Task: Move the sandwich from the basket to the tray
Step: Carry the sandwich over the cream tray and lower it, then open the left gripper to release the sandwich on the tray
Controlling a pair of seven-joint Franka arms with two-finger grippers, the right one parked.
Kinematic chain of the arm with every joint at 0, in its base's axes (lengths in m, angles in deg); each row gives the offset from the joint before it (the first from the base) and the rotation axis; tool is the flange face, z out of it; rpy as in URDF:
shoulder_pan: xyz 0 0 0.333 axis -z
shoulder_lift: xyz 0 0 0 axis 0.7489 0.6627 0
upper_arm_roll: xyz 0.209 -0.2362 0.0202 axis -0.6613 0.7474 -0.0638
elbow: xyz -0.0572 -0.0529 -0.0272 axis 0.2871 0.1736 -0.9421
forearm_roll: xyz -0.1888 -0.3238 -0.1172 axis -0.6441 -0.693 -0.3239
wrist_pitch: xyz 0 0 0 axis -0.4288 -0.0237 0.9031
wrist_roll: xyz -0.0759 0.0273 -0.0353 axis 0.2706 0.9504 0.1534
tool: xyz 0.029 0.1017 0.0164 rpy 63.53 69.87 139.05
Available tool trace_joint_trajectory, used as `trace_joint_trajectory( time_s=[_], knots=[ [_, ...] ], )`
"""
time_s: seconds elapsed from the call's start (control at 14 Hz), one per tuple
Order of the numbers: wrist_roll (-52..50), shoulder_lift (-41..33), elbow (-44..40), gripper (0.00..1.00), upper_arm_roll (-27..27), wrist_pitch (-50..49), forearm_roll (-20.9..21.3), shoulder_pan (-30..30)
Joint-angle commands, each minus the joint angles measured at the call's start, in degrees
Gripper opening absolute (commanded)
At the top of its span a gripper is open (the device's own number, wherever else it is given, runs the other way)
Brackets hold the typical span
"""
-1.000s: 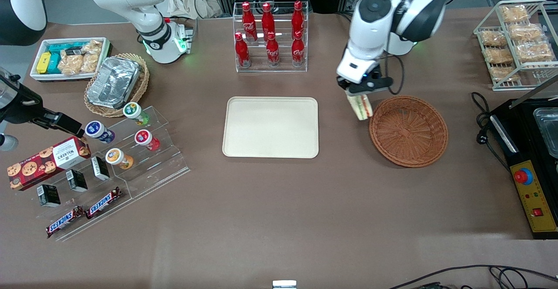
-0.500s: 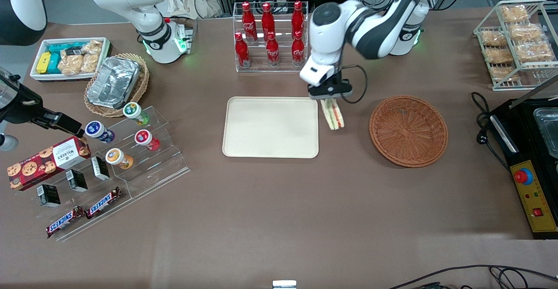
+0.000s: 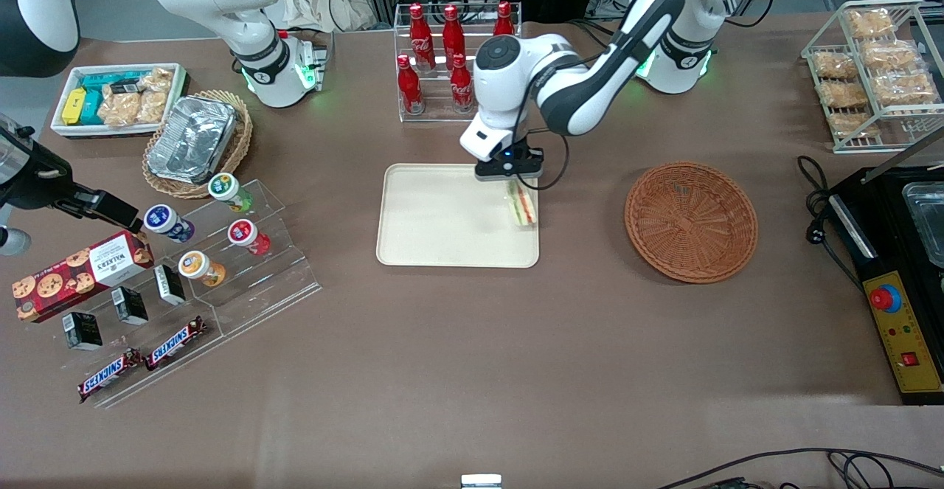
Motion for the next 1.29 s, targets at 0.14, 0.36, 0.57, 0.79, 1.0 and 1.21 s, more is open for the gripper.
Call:
trace_joint_trajectory(
  time_s=[0.14,0.36,0.57,0.79,1.0,1.21],
  knots=[
    [-0.68,4.96,-1.85,0.26,-0.57,3.09,2.14,1.07],
    [-1.47,7.77,-1.77,0.26,-0.83,3.27,7.23,0.54],
    [-1.47,8.75,-1.85,0.33,-1.79,4.06,8.91,0.36],
    [-0.68,8.49,-1.42,0.95,-2.06,3.89,8.82,0.10],
    [-0.59,4.46,-1.06,0.99,-1.80,-2.67,8.30,-1.56],
    [1.07,-2.74,-1.24,0.99,-2.06,-9.37,4.44,-2.10]
  ],
)
